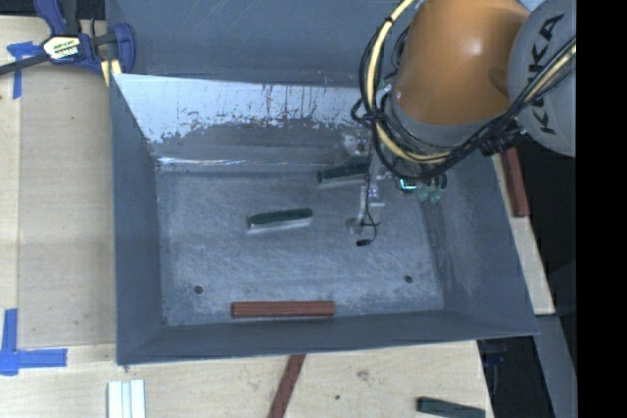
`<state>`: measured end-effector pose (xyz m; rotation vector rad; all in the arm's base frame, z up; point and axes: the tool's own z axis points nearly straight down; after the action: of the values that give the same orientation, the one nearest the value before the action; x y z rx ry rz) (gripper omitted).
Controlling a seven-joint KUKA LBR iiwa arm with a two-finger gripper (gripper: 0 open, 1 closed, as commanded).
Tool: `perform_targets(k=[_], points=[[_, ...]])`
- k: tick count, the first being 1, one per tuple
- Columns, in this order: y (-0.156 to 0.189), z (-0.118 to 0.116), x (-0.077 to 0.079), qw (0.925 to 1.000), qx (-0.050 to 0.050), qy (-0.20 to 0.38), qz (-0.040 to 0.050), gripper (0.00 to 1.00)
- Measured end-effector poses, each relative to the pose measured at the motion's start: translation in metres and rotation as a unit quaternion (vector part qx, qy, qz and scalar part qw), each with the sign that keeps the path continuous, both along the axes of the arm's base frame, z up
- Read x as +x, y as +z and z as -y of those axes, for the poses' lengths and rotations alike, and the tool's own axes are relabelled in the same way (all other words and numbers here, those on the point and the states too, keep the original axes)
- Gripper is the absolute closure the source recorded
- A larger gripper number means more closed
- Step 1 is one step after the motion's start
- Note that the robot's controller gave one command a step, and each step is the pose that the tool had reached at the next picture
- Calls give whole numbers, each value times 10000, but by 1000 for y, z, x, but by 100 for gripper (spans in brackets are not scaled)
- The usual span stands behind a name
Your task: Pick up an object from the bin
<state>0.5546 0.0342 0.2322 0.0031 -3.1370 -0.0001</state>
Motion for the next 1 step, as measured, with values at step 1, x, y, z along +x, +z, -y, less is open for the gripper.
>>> perform_targets(k=[1], points=[[4,0,2,10000,2,-5,42,0]])
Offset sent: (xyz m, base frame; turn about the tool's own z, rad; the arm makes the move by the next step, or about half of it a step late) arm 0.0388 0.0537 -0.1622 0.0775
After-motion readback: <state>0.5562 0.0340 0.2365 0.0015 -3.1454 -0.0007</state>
